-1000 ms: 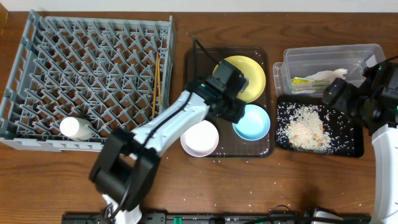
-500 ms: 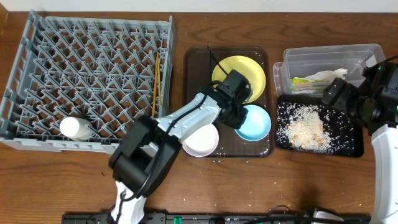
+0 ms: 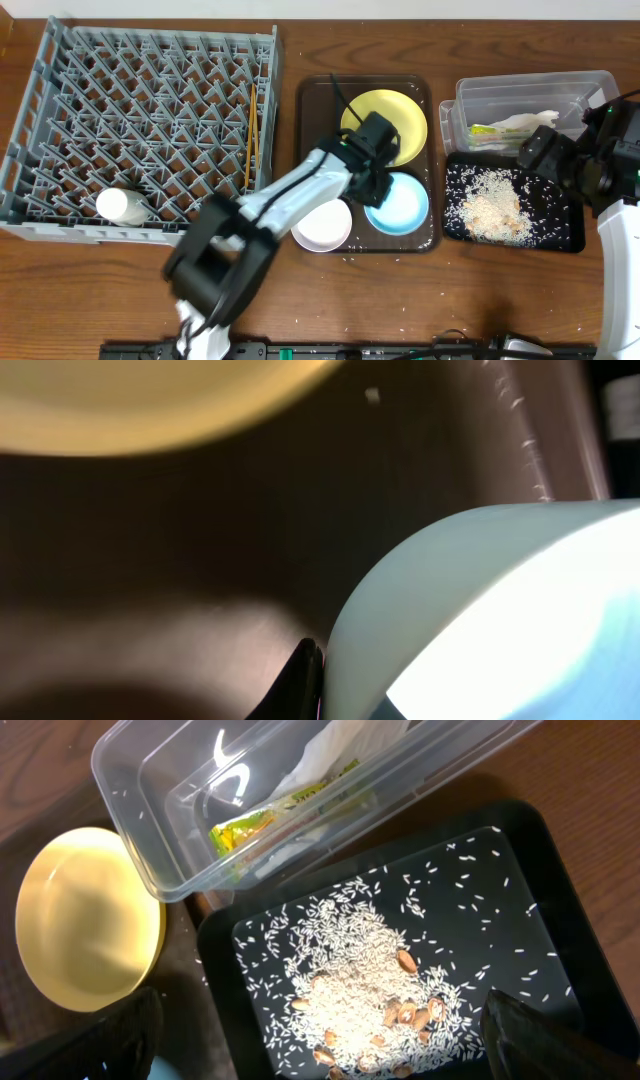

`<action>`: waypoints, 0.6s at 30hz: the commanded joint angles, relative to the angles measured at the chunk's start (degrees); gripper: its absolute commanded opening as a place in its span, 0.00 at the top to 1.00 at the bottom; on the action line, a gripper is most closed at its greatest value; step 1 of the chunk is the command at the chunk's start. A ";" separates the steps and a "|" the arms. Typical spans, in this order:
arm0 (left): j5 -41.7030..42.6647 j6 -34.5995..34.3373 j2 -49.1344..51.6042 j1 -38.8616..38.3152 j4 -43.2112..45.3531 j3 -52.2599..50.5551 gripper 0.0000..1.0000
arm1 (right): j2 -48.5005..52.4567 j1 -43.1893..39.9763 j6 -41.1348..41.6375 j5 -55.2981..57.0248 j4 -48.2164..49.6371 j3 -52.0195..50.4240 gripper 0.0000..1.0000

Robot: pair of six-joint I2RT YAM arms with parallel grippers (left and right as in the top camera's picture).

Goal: Sort waste into correct bins and load items into the dishwasher
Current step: 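Reach the left gripper to the light-blue bowl and grasp its rim, then carry the light-blue bowl with the left gripper into the dish rack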

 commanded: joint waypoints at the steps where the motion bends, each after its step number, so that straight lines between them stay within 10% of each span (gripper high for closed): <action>1: -15.56 2.27 -11.63 1.86 -2.40 2.93 0.93 | -0.59 -0.66 0.74 -0.02 -0.02 0.46 0.01; 11: -70.64 8.72 -19.78 9.29 -14.38 2.47 0.92 | -0.59 -0.66 0.74 -0.02 -0.04 0.46 0.01; 18: -78.07 10.91 -16.98 18.75 -13.99 1.51 0.92 | -0.59 -0.66 0.74 -0.02 -0.04 0.46 0.01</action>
